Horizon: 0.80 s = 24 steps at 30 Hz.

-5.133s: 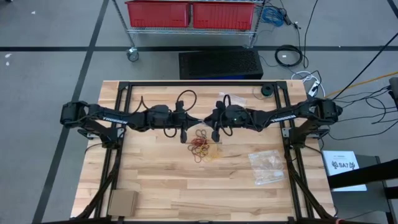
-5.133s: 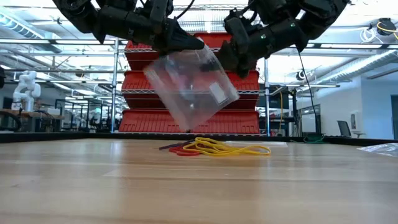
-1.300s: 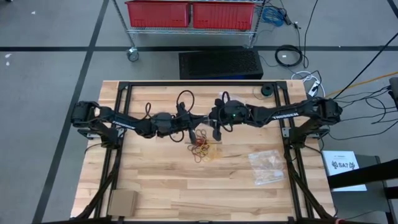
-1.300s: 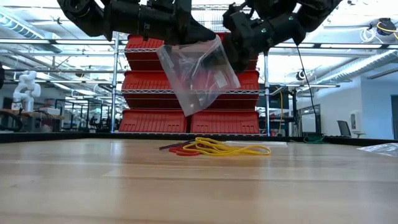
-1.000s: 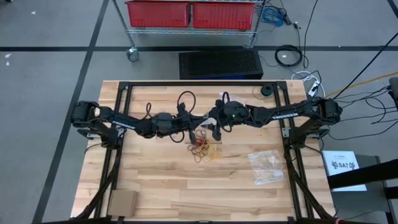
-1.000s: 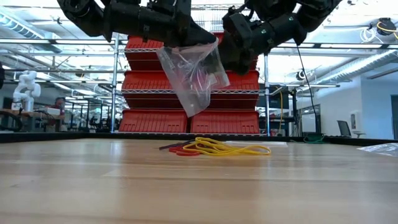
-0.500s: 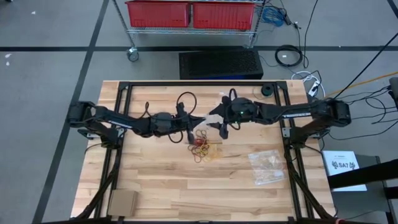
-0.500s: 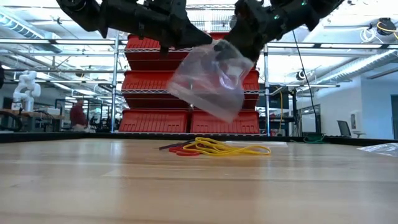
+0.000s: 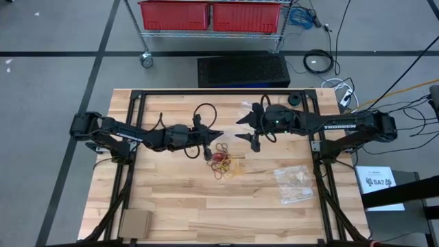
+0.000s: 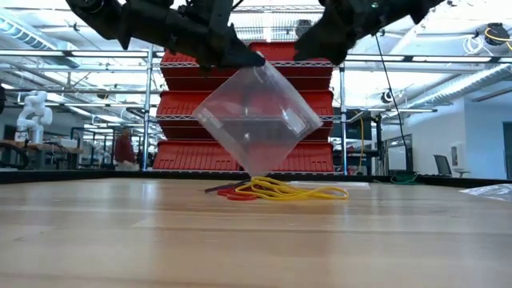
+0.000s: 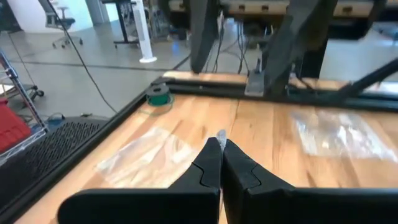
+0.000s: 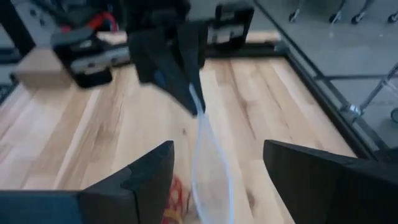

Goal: Sort rubber bands
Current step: Put the yellow rubber band into the top left transparent zip bag

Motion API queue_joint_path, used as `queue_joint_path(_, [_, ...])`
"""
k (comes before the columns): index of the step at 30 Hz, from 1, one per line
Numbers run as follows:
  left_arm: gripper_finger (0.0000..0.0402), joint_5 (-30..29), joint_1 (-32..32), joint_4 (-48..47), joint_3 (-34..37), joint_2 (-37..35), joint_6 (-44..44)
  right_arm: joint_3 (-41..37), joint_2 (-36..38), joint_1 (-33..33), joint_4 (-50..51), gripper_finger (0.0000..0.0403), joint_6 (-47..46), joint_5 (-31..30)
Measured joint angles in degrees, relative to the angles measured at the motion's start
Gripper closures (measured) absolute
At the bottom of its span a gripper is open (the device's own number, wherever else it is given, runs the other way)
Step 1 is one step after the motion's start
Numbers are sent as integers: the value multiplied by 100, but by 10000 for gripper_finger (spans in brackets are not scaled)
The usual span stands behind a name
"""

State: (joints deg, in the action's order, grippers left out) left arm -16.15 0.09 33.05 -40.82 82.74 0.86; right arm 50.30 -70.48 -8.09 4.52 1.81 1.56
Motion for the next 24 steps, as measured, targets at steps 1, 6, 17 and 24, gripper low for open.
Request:
queue_joint_path(1, [402, 1, 11, -98, 1, -3, 3, 0, 54, 5, 178, 163, 5, 18])
queue_joint_path(6, [402, -25, 36, -412, 2, -149, 82, 0, 157, 214, 1052, 163, -200, 388])
queue_joint_path(17, [402, -22, 73, -375, 351, -754, 231, -2, -972, 1272, 1637, 163, -522, 488])
queue_joint_path(24, [402, 408, 69, 805, 1171, -1081, -205, -2, -1881, 1481, 1277, 168, -874, 203])
